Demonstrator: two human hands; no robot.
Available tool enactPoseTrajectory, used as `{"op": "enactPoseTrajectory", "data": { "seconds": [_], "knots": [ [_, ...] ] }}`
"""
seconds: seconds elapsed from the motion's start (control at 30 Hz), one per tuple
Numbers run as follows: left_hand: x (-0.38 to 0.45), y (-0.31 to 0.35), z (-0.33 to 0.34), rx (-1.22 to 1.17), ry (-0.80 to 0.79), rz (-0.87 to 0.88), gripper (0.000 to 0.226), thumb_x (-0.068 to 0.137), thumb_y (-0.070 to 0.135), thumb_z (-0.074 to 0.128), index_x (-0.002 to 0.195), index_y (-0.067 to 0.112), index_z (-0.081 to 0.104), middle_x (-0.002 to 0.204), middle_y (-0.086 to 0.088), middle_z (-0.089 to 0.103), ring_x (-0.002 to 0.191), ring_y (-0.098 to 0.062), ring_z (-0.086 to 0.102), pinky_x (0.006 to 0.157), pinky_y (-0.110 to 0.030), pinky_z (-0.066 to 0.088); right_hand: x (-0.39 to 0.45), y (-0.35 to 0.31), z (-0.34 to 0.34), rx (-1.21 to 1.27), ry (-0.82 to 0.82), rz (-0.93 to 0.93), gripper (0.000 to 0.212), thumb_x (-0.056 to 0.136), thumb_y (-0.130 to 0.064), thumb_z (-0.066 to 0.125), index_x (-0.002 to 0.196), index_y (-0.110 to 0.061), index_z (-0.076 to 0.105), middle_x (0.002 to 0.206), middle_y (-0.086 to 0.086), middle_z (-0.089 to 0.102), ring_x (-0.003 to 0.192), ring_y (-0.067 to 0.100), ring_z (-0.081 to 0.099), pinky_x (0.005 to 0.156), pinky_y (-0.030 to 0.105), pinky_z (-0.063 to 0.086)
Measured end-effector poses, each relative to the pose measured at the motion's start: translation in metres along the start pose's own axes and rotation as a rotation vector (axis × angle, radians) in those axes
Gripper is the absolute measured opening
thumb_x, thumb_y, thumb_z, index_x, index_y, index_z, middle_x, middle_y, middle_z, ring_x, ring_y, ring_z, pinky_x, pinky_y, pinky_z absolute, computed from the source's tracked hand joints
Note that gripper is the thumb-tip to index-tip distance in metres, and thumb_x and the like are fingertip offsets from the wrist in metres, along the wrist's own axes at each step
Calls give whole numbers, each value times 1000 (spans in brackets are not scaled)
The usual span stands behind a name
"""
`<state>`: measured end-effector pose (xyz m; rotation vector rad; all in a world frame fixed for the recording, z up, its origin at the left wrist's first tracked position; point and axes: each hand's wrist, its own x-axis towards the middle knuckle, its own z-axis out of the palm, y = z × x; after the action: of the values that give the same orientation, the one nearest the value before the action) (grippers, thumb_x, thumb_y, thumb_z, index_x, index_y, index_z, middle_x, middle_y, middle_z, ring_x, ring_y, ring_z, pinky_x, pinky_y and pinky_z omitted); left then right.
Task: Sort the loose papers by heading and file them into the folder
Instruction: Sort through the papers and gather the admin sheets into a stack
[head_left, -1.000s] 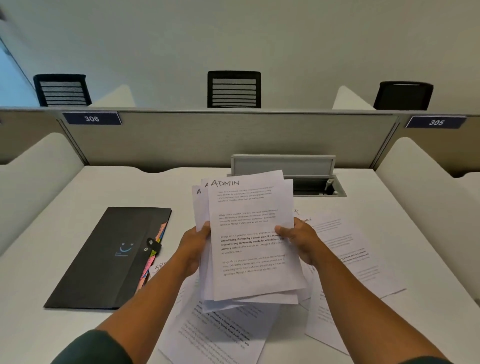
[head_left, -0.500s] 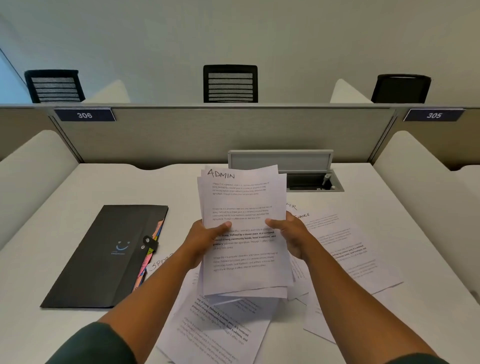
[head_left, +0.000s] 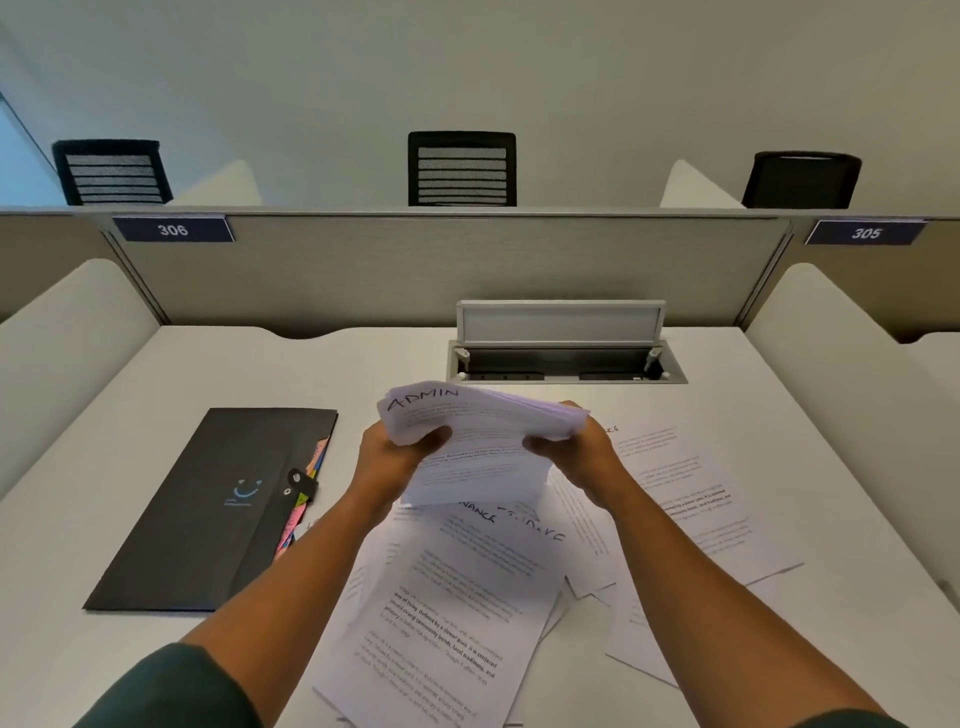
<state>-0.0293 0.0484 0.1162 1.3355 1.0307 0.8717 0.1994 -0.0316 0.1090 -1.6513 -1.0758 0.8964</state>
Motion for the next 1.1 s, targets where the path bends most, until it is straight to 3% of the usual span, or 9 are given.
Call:
{"op": "enactPoseTrajectory", "data": {
  "seconds": [0.2,0.33,0.6,0.8,0.93,1.03,1.1],
  "knots": [
    [1,5,1,24,23,19,26,85,23,75,109,24,66,103,1,73,91,-23,70,66,-30,61,-3,-4,8,-15,114,4,26,90,-23,68,112,-20,56,102,1,65,95,20,65,68,24,57],
    [2,16,3,-13,66,43,23,84,31,74,104,24,64,98,-1,73,83,-21,73,60,-28,59,-1,-18,8,108,165,-3,39,88,-35,68,122,-24,52,110,1,64,96,21,66,78,38,60],
    [-2,22,13,-57,110,20,13,91,35,67,98,25,63,95,-2,72,81,-21,72,58,-30,59,-1,-37,15,142,81,26,39,87,-34,71,120,-27,51,107,1,64,92,20,66,66,29,58],
    [-7,14,5,-46,91,22,20,88,36,69,104,25,64,98,-1,72,86,-23,71,66,-36,61,-12,-24,9,130,66,-3,38,84,-33,73,117,-25,56,107,0,67,95,21,68,75,37,61],
    [-14,-8,-1,13,31,-54,34,84,30,75,116,20,65,105,-2,73,92,-25,71,72,-37,62,-29,9,17,-1,-2,31,37,88,-32,69,120,-33,52,114,-4,63,101,18,63,86,39,55],
    [-18,-19,-3,46,13,-54,28,87,24,73,114,25,64,105,-1,72,94,-24,69,77,-41,61,-35,26,21,-64,-4,84,30,92,-28,65,120,-31,55,115,-2,65,102,20,63,92,44,55],
    [-20,-20,-3,39,36,-54,23,87,24,72,109,25,65,103,-1,72,92,-24,70,73,-38,62,-38,29,21,-64,21,81,26,93,-27,62,118,-27,55,111,-2,66,101,21,65,87,41,57]
  ]
}}
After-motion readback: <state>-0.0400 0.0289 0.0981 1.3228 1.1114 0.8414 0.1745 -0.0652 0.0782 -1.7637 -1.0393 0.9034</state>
